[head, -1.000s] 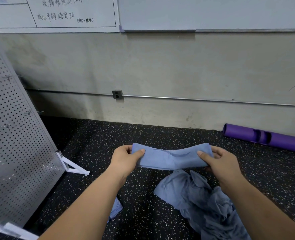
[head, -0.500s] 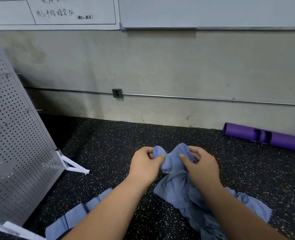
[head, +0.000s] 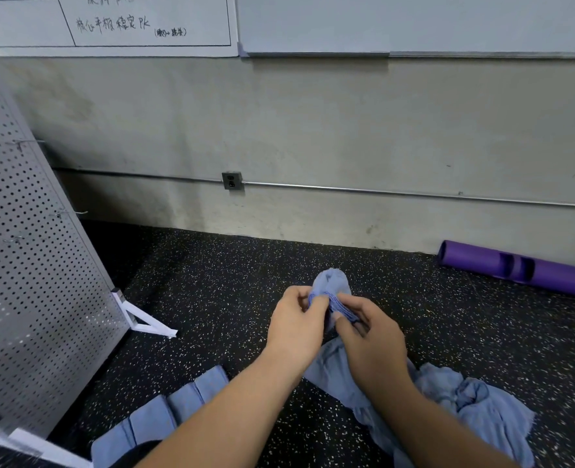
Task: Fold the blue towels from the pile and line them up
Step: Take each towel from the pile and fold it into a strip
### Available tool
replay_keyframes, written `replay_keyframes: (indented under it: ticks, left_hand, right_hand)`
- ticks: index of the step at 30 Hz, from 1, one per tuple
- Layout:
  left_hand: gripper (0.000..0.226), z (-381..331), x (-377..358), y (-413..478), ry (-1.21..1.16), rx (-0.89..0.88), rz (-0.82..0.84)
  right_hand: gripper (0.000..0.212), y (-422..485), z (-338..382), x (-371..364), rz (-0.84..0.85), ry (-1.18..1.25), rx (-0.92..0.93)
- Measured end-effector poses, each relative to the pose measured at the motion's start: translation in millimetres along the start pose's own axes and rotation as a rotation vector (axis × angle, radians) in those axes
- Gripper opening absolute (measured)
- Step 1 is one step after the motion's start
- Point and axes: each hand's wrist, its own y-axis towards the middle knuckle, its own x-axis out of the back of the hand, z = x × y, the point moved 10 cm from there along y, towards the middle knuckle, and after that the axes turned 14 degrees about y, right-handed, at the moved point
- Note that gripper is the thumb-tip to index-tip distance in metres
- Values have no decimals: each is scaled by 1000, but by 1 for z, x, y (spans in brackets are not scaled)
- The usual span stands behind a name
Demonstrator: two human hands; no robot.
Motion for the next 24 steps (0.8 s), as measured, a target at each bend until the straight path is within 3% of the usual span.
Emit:
replay_keyframes:
  ticks: [5, 10, 14, 16, 19, 21, 24]
  left_hand:
    - [37, 2, 14, 1, -108, 5, -57]
    - [23, 6, 32, 10, -24, -21, -116]
    - [17, 1, 33, 10, -26, -65, -11]
    - [17, -1, 32, 8, -38, -75, 55]
    - [19, 4, 34, 7, 4, -55, 87]
    - [19, 15, 37, 7, 30, -14, 102]
    - [39, 33, 45, 10, 201, -12, 133]
  right_hand:
    - [40, -8, 11, -8, 45, 167, 12]
    - [40, -3, 19, 2, 17, 213, 32]
    - [23, 11, 16, 30, -165, 98, -1]
    - [34, 19, 2, 28, -120, 158, -112]
    - [30, 17, -15, 4, 26, 224, -263]
    - [28, 13, -19, -6, 44, 172, -259]
    - [29, 13, -29, -15, 4, 87, -211]
